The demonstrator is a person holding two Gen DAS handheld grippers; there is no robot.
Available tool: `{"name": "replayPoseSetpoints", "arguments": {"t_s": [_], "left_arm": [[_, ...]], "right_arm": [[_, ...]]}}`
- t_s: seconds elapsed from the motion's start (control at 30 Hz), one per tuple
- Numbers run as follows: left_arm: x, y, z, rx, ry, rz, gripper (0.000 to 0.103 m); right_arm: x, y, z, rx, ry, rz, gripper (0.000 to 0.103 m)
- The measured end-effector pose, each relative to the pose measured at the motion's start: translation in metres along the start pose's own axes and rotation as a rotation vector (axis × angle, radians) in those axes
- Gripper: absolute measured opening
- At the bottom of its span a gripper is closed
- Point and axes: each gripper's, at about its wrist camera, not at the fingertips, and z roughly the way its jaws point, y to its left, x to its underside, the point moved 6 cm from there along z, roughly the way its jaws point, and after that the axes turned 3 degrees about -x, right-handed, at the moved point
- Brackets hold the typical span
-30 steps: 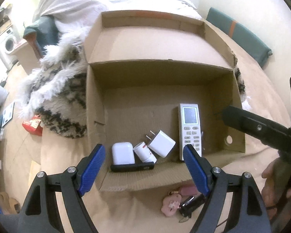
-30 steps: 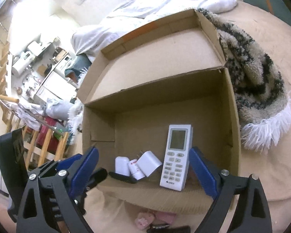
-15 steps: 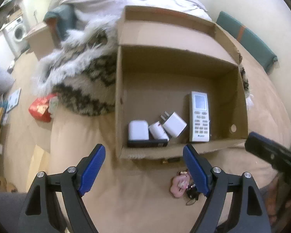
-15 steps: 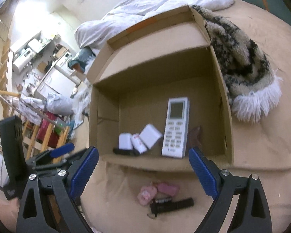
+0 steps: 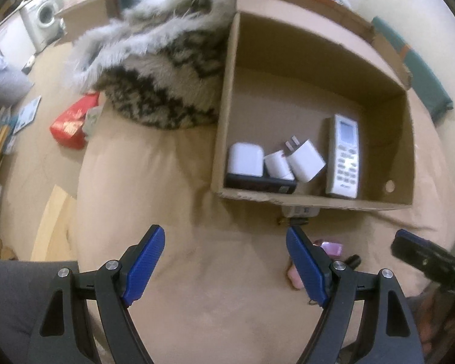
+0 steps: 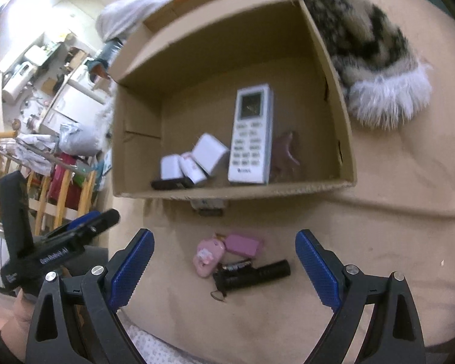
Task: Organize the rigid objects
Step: 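Grasp the pink Hello Kitty keychain with the left gripper while the right gripper grasps the pink perfume bottle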
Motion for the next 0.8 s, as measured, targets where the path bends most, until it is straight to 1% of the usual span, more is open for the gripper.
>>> {"name": "replayPoseSetpoints", "arguments": {"t_s": [0.1, 0.2, 0.23, 0.27, 0.3, 0.33, 0.37, 0.47, 0.5, 0.57, 0.63, 0.7, 0.77, 0.8], "left_arm": [[0.005, 0.000, 0.008, 0.000, 0.035, -0.014, 0.080], [0.009, 0.000, 0.014, -0.019, 0.059, -0.004, 0.080], [0.009, 0.000, 0.016, -0.022, 0.067, 0.000, 0.080], [0.010, 0.000, 0.017, -0.021, 0.074, 0.001, 0.080], [0.010, 0.000, 0.018, -0.019, 0.079, -0.001, 0.080], [0.010, 0.000, 0.018, -0.017, 0.082, -0.007, 0.080], [0.010, 0.000, 0.018, -0.014, 0.084, -0.011, 0.080], [0.009, -0.001, 0.018, -0.005, 0.086, -0.025, 0.080], [0.008, -0.001, 0.018, -0.003, 0.086, -0.028, 0.080], [0.008, -0.003, 0.018, 0.003, 0.090, -0.028, 0.080], [0.008, -0.003, 0.018, 0.005, 0.092, -0.025, 0.080], [0.008, -0.004, 0.019, -0.001, 0.091, -0.023, 0.080], [0.008, -0.003, 0.021, -0.005, 0.096, -0.022, 0.080], [0.008, -0.003, 0.022, -0.008, 0.099, -0.023, 0.080]], "right_arm": [[0.003, -0.004, 0.023, 0.045, 0.066, 0.017, 0.100], [0.008, -0.007, 0.045, 0.067, 0.133, 0.043, 0.100], [0.009, -0.009, 0.050, 0.089, 0.146, 0.043, 0.100], [0.009, -0.011, 0.056, 0.113, 0.158, 0.044, 0.094], [0.010, -0.013, 0.061, 0.125, 0.176, 0.049, 0.082], [0.011, -0.014, 0.067, 0.132, 0.194, 0.055, 0.078], [0.012, -0.015, 0.071, 0.139, 0.202, 0.058, 0.074], [0.015, -0.011, 0.083, 0.168, 0.222, 0.031, 0.073], [0.018, -0.009, 0.088, 0.185, 0.235, 0.014, 0.067], [0.023, -0.008, 0.098, 0.225, 0.254, -0.005, 0.060], [0.023, -0.007, 0.103, 0.243, 0.245, -0.013, 0.060], [0.021, -0.004, 0.106, 0.241, 0.230, -0.015, 0.061], [0.021, -0.003, 0.111, 0.243, 0.226, -0.032, 0.065], [0.021, -0.001, 0.112, 0.253, 0.223, -0.053, 0.065]]}}
